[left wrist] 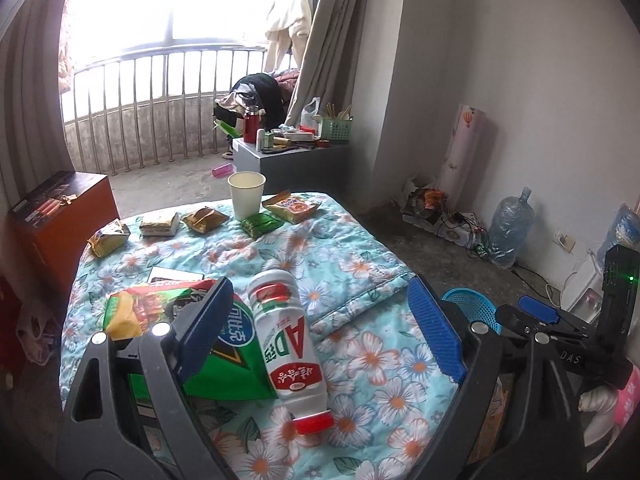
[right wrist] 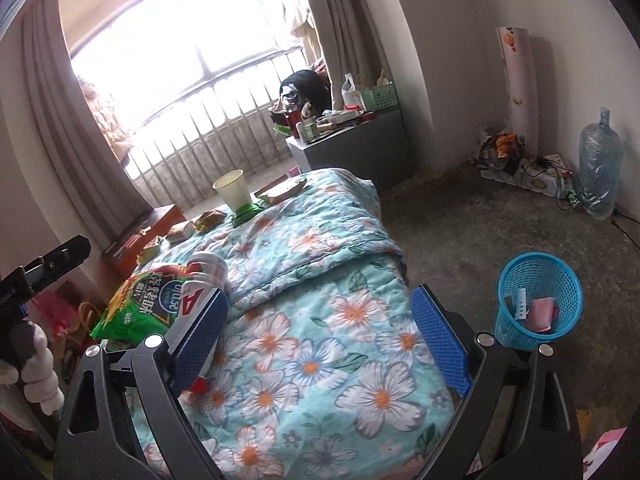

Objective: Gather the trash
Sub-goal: 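Move both open tools back over the bed, then close the right tool around the white AD milk bottle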

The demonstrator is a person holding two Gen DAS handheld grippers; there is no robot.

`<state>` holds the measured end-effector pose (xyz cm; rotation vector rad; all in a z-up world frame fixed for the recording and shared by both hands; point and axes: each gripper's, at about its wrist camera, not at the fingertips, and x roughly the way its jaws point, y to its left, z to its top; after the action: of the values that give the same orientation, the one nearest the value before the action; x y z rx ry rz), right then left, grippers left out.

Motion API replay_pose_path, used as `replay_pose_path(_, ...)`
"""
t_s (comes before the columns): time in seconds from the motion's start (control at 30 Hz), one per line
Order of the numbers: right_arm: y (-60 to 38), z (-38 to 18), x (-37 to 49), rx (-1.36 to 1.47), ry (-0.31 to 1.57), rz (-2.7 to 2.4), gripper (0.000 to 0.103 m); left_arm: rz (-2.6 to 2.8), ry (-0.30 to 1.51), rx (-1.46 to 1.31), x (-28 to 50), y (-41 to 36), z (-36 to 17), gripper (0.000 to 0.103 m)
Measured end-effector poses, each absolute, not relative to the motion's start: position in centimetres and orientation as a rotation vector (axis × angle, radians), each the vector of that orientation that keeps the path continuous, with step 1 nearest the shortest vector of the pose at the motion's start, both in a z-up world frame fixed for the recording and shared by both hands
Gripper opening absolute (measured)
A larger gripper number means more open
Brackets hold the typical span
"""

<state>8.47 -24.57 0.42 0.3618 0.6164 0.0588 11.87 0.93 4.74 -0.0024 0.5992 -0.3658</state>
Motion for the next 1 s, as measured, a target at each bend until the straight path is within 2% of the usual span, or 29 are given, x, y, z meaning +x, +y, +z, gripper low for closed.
replay_pose_path(0.57, -21.6, -0.1, 10.1, 0.41, 0.667, 0.192, 0.09, -0.312, 0.605, -0.033, 10.5, 5.3, 3.3, 0.085)
replay_pose_path(1.0, -24.1, -1.3, 12.1, 0.521, 0.728, 0.222, 0.09, -0.22, 0.599, -0.099, 9.0, 10.5, 1.9, 0.085)
